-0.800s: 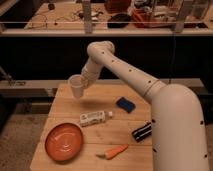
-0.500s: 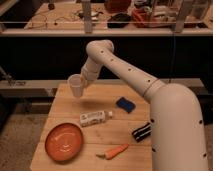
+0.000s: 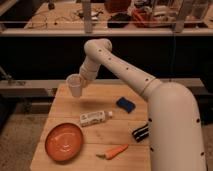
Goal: Pick up the ceramic cup
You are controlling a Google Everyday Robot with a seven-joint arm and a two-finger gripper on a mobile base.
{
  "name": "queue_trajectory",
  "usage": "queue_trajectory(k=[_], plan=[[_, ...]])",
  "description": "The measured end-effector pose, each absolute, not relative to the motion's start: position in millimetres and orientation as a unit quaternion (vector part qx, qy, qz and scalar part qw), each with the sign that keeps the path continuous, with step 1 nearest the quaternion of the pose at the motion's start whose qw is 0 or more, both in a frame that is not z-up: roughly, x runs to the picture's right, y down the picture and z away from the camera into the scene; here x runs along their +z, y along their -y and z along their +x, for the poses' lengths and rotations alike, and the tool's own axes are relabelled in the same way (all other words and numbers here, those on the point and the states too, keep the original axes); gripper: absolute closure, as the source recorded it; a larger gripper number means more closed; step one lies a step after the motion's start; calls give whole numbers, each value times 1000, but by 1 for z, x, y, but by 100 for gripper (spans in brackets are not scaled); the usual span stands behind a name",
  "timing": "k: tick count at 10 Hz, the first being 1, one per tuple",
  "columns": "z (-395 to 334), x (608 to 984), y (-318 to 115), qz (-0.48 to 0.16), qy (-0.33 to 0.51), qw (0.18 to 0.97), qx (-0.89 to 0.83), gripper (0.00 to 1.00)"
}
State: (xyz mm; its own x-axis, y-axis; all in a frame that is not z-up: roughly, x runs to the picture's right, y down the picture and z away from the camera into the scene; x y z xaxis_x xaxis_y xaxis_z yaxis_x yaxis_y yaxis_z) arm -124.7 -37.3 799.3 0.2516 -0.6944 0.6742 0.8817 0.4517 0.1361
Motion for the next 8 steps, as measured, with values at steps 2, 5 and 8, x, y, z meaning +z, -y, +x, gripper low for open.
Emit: queue_trajectory(k=[2, 5, 8], plan=[[-126, 798, 37, -136, 345, 776, -510, 99], [-131, 797, 35, -137, 347, 769, -519, 99], [-131, 797, 34, -138, 348, 764, -525, 99]])
